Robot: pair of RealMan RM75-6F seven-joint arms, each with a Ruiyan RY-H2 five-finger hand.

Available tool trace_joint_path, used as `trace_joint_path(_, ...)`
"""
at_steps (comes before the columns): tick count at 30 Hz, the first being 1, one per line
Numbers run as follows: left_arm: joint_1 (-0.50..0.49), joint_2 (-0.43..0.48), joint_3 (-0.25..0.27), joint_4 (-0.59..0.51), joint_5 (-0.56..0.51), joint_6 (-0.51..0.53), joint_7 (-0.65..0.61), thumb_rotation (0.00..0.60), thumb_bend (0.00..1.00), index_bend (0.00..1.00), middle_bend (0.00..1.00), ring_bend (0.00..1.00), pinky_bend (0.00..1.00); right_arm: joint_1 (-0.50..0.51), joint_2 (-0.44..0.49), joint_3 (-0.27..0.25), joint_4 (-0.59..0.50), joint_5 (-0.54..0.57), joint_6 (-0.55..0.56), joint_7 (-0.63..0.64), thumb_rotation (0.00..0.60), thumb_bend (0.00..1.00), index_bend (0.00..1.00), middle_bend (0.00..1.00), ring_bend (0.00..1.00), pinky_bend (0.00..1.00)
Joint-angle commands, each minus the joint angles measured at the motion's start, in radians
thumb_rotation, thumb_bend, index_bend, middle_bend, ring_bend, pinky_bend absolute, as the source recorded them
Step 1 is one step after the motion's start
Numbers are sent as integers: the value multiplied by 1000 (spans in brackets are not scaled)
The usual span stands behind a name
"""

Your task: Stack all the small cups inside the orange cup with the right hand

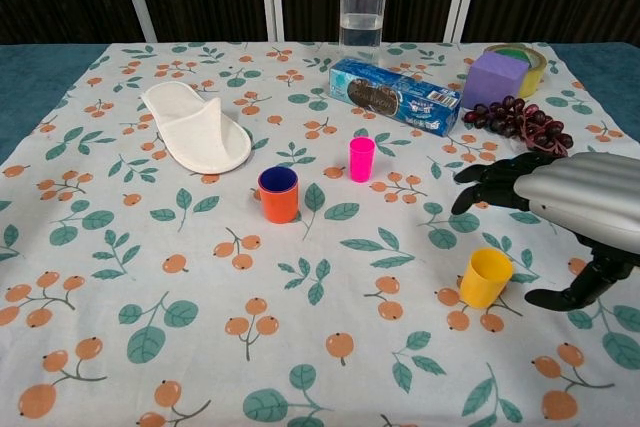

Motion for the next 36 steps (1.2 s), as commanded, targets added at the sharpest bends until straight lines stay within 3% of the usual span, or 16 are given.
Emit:
trace_joint_path(1,0,-1,0,0,1,0,1,600,731,119,4,0,0,-10,-10,9,15,-12,-9,15,600,327,277,0,0,0)
trace_joint_path(7,1,0,-1,-1,-2,2,-1,600,732,119,4,0,0,-21,-21,23,32,-21,-21,28,600,372,345,0,0,0)
trace_joint_path(36,2,0,-4,-3,-8,0,1,600,732,120,4,0,0,-49,-51,77,77,-4,-87,31,600,416,397,0,0,11)
